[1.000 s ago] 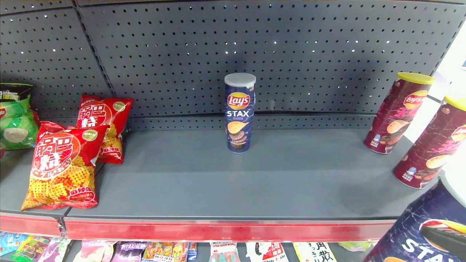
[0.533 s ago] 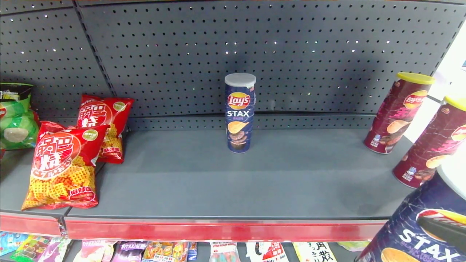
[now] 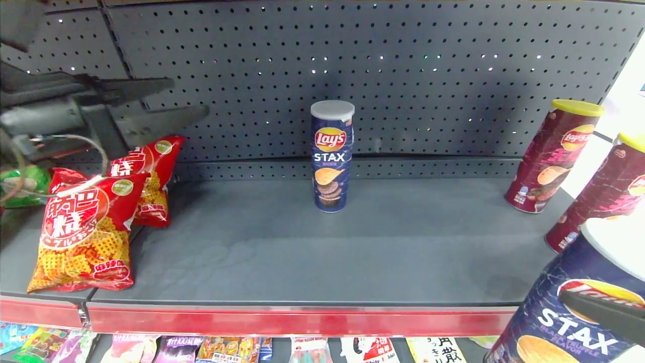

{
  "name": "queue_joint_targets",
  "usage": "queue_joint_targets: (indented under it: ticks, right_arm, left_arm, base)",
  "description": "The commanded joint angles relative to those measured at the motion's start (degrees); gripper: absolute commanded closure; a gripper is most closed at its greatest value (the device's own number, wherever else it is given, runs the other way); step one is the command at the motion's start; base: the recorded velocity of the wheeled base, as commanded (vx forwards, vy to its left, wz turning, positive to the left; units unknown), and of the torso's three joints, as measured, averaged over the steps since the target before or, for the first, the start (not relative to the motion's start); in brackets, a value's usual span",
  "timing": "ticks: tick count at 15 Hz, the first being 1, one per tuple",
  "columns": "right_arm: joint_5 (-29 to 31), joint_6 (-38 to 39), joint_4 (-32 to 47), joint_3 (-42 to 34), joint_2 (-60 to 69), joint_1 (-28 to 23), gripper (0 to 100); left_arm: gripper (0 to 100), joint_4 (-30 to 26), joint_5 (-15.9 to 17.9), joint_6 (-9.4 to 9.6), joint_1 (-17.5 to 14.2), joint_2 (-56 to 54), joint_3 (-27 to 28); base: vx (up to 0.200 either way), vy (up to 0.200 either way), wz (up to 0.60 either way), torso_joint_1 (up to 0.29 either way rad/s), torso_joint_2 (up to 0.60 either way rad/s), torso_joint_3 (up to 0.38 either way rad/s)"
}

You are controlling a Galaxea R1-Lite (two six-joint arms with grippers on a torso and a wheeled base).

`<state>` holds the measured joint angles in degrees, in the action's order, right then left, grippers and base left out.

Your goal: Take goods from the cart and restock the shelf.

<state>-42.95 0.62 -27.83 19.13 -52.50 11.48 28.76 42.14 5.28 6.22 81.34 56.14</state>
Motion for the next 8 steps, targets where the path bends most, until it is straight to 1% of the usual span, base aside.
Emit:
queue_joint_targets:
  ticks: [1, 2, 3, 4, 5, 6, 7, 8]
  right_arm:
    - [-0.03, -0.01, -0.03, 0.65, -1.11, 0.03, 100]
    - [-0.03, -0.01, -0.03, 2.85, -2.60, 0.21, 100]
    - [-0.03, -0.01, -0.03, 4.60, -4.27, 0.38, 100]
    - [-0.12, -0.09, -0.03, 6.19, -6.12, 0.47, 100]
    - [-0.12, -0.36, -0.03, 7.59, -8.14, 1.00, 100]
    - [-0.12, -0.36, -0.03, 7.59, -8.14, 1.00, 100]
    - [0.32, -0.71, -0.03, 10.93, -12.09, 3.99, 100]
    - [0.94, -0.97, -0.12, 11.90, -13.33, 4.95, 100]
  left_arm:
    - [0, 1.65, 3.03, 1.40, 1.17, 11.83, -0.68]
    - [0, 3.59, 3.91, 1.58, 1.25, 13.76, -1.65]
    - [0, 5.34, 5.32, 1.49, 1.25, 15.43, -1.29]
    - [0, 6.22, 5.93, 1.40, 1.43, 16.66, -0.94]
    - [0, 6.31, 5.93, 1.40, 2.57, 17.45, -0.68]
    - [0, 6.31, 5.93, 1.40, 2.57, 17.45, -0.68]
    - [0, 6.31, 5.49, 1.31, 5.12, 18.68, -0.50]
    - [0, 6.40, 5.41, 1.23, 5.65, 18.95, -0.15]
  base:
    - [0.000, 0.000, 0.00, 0.000, 0.00, 0.000]
    - [0.000, 0.000, 0.00, 0.000, 0.00, 0.000]
    - [0.000, 0.000, 0.00, 0.000, 0.00, 0.000]
    - [0.000, 0.000, 0.00, 0.000, 0.00, 0.000]
    - [0.000, 0.000, 0.00, 0.000, 0.00, 0.000]
    - [0.000, 0.000, 0.00, 0.000, 0.00, 0.000]
    - [0.000, 0.000, 0.00, 0.000, 0.00, 0.000]
    - [0.000, 0.000, 0.00, 0.000, 0.00, 0.000]
